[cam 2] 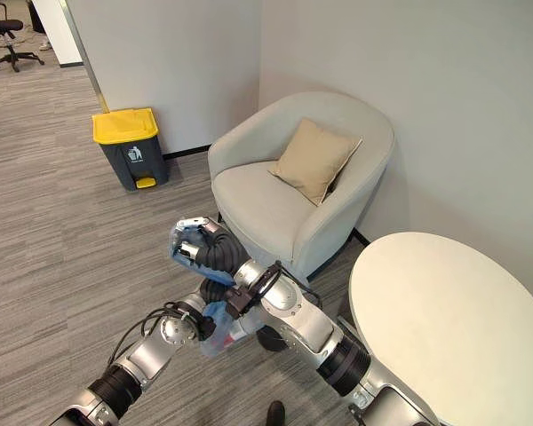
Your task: Gather garbage on tea table into small bin, then transfer packed bag to large trash can.
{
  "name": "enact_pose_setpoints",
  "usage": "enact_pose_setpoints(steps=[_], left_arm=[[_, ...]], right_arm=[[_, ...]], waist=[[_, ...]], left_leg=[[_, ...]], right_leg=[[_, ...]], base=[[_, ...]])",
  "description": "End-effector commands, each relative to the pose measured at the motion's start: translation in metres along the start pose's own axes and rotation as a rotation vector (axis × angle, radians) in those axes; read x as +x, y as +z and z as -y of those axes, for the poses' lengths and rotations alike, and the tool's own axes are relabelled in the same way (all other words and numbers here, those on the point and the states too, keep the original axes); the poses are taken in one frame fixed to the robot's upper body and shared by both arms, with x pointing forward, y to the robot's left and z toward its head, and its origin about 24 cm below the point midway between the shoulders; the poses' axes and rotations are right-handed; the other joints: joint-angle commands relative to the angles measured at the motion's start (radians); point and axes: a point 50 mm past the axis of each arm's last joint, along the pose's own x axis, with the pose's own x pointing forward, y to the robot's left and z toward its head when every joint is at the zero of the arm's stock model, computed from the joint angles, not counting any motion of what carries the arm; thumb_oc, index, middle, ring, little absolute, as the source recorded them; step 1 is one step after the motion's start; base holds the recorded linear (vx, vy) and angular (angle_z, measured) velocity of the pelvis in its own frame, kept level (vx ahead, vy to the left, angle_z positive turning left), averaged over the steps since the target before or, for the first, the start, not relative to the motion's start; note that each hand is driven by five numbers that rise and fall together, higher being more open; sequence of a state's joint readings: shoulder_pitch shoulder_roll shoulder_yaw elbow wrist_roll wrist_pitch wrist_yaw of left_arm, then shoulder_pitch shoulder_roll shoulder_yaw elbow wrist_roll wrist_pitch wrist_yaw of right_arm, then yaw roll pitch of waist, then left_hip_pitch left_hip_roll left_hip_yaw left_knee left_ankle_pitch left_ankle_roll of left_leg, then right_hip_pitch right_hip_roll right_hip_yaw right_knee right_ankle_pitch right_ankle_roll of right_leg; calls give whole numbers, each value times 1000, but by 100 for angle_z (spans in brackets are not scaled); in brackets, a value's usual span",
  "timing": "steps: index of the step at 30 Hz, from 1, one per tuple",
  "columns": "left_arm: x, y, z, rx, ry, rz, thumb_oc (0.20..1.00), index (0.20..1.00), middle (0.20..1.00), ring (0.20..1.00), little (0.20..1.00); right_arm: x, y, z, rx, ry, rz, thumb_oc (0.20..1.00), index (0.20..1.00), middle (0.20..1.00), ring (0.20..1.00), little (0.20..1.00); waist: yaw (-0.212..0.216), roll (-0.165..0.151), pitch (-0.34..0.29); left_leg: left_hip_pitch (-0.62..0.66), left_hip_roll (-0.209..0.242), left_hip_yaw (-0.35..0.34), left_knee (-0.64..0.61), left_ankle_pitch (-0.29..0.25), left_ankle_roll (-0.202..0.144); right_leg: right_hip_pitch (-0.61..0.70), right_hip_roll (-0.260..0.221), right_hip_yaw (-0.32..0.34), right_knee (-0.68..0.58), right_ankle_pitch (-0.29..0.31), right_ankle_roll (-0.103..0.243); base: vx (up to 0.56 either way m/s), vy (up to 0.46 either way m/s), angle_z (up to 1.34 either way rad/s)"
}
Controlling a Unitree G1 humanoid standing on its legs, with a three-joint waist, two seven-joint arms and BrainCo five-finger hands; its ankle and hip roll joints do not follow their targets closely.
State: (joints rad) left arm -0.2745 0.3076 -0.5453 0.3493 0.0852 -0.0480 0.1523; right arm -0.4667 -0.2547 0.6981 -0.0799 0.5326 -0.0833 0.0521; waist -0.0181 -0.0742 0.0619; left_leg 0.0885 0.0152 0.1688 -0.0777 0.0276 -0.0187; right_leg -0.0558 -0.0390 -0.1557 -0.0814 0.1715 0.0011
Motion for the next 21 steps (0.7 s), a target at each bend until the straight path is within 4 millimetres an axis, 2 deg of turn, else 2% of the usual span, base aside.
enact_pose_setpoints(steps=[1,4,6,7,8,12,16,18,20,21], left_arm=[[13,35,-15,-67,73,172,200,200,200,200,200],[7,35,-22,-110,101,184,200,200,200,200,200],[2,33,-28,-148,126,192,200,200,200,200,200],[-4,29,-33,-177,150,187,200,200,200,200,200],[-4,29,-33,-178,150,186,200,200,200,200,200],[-16,17,-43,-216,210,158,200,200,200,200,200],[-36,-8,-54,-222,287,79,200,200,200,200,200],[-45,-22,-58,-226,312,24,200,200,200,200,200],[-60,-41,-63,-248,348,-56,200,200,200,200,200],[-60,-41,-63,-249,347,-57,200,200,200,200,200]], right_arm=[[14,47,-10,21,68,253,200,200,200,200,200],[3,38,-1,-45,35,205,200,200,200,200,200],[-6,36,6,-156,8,180,360,360,360,360,360],[-14,36,14,-262,-23,161,774,774,774,774,774],[-14,36,14,-262,-23,160,1000,1000,1000,1000,1000],[-32,41,31,-556,-102,132,1000,1000,1000,1000,1000],[-59,50,49,-893,-210,101,1000,1000,1000,1000,1000],[-69,49,57,-963,-245,61,1000,1000,1000,1000,1000],[-89,38,72,-971,-308,-55,1000,1000,1000,1000,1000],[-90,37,72,-970,-308,-56,1000,1000,1000,1000,1000]], waist=[[-1,-11,0],[-1,-10,-1],[-1,-9,-2],[-2,-8,-3],[-2,-8,-4],[-3,-5,-8],[-7,2,-14],[-7,4,-15],[-10,8,-17],[-9,8,-18]], left_leg=[[-37,11,-38,-9,-53,-22],[-36,9,-38,-10,-54,-22],[-36,9,-39,-10,-54,-21],[-35,9,-39,-9,-54,-21],[-35,9,-39,-9,-54,-21],[-32,9,-43,-9,-56,-20],[-28,7,-45,-9,-57,-18],[-26,8,-45,-9,-57,-18],[-24,8,-44,-9,-55,-18],[-24,8,-44,-9,-55,-18]], right_leg=[[92,-25,29,43,-199,96],[95,-27,30,42,-200,97],[97,-27,28,42,-201,98],[100,-29,27,41,-202,100],[100,-29,27,41,-202,100],[103,-30,25,39,-204,102],[110,-30,23,37,-207,106],[112,-30,22,36,-207,107],[114,-31,20,33,-207,108],[115,-31,20,33,-207,108]], base=[[0,0,0],[0,0,0],[0,0,0],[0,0,0],[0,0,0],[0,0,0],[0,0,0],[0,0,0],[0,0,0],[2,-5,3]])
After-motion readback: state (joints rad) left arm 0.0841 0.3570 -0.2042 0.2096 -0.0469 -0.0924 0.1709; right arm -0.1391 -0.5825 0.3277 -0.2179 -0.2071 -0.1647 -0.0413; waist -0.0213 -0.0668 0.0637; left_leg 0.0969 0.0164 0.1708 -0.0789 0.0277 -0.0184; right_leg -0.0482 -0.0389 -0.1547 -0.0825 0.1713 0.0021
